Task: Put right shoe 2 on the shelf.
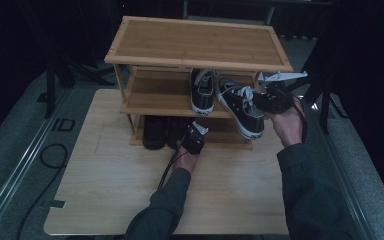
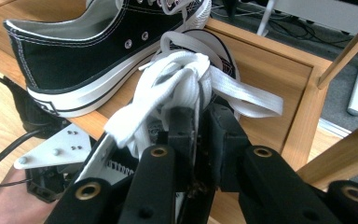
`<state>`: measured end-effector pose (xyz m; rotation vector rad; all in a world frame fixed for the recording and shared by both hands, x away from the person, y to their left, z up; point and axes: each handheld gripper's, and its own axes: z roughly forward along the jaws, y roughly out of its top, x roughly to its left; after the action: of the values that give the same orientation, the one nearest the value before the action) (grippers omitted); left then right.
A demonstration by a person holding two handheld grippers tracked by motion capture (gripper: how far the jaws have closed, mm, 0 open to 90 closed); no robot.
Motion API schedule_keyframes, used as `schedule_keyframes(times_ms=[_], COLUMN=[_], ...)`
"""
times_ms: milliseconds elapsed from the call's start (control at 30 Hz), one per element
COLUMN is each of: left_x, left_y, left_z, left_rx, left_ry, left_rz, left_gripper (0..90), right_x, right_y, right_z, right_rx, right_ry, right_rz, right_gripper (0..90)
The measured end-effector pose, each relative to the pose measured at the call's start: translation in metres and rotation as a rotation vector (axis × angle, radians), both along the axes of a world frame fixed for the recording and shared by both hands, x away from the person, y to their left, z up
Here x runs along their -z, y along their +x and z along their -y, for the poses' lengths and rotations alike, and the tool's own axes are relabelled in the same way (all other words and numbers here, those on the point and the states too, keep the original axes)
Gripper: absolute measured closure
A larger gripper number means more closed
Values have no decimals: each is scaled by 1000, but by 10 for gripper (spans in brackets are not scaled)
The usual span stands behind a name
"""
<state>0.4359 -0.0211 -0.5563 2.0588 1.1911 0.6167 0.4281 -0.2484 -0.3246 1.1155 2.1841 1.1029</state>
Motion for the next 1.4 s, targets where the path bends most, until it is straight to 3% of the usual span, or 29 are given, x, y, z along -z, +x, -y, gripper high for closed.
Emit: schedule_keyframes(times_ms=[333,467,633,1400], left_x=[0,0,0,0], left_y=[0,0,0,0], left_z=[0,0,0,0], left_rx=[0,0,-1,-3], left_ry=[1,1,2,-1], left_rz=[0,1,1,0], left_gripper=[898,898,898,898], right_x=[-17,-21,-17,8], right_y=[-14,-21,-29,-74], right_z=[14,19,26,43], right_rx=[-19,-17,-7,-67], right_ry=[10,-14,-65,-150], right_rz=[24,34,27,-13], right_gripper=[764,816,897,900])
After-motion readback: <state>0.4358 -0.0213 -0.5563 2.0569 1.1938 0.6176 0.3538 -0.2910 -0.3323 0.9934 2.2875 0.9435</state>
